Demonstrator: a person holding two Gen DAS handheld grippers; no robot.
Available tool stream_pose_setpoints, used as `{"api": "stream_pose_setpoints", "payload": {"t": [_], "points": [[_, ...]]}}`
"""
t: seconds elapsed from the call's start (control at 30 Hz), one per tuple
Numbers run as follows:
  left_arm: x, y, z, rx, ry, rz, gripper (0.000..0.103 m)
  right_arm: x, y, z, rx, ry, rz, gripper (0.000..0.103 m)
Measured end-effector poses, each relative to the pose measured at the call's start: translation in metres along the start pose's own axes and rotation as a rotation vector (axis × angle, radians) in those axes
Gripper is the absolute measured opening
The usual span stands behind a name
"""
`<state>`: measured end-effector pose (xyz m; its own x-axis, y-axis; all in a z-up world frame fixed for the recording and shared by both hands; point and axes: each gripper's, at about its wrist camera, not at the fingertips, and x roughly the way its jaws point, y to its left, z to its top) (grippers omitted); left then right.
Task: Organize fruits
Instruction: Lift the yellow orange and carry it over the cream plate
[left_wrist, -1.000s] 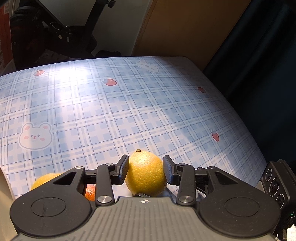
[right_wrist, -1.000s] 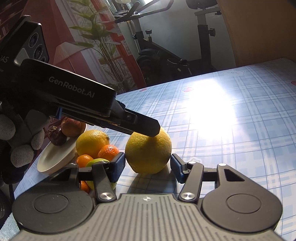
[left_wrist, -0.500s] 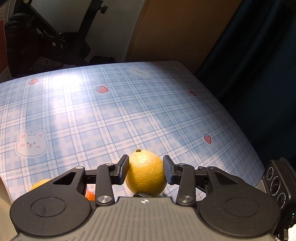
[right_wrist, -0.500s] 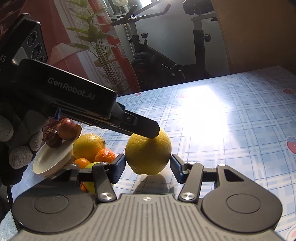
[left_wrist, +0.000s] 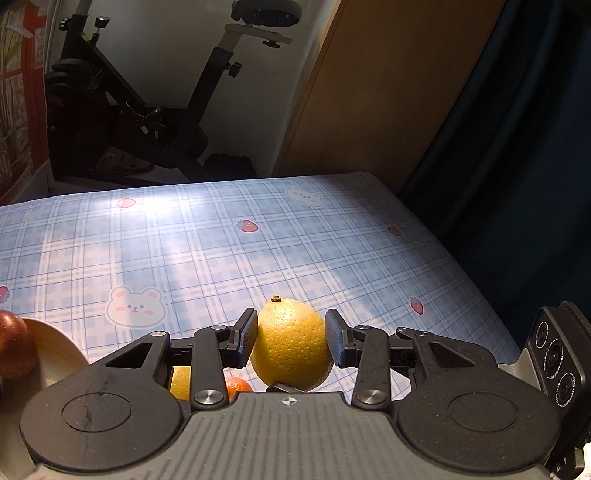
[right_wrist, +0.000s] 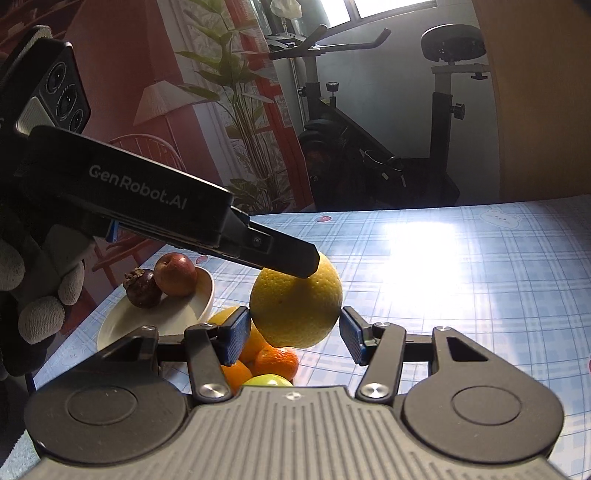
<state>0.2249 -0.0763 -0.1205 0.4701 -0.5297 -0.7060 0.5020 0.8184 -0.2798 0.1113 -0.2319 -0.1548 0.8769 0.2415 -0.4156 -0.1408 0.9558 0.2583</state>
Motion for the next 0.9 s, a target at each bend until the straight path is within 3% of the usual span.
{"api": "stream_pose_setpoints", "payload": {"t": [0.2,0.47,0.73,0.9], "points": [[-0.048,0.034,-0.007,-0.044,-0.052,0.057,0.042,0.022,0.046,0.017,-0.080,0.020,0.074,0.056],[-0.102,0.110,-0.037,-0.193,-0.071,0.111,0.042,0.069,0.117,0.017,-0.196,0.102,0.179,0.056],[-0.133,0.176,-0.072,-0.308,-0.058,0.175,0.042,0.126,0.186,0.001,-0.297,0.214,0.262,0.056],[-0.140,0.208,-0.089,-0.372,-0.063,0.205,0.042,0.159,0.205,-0.004,-0.317,0.272,0.283,0.056]]}}
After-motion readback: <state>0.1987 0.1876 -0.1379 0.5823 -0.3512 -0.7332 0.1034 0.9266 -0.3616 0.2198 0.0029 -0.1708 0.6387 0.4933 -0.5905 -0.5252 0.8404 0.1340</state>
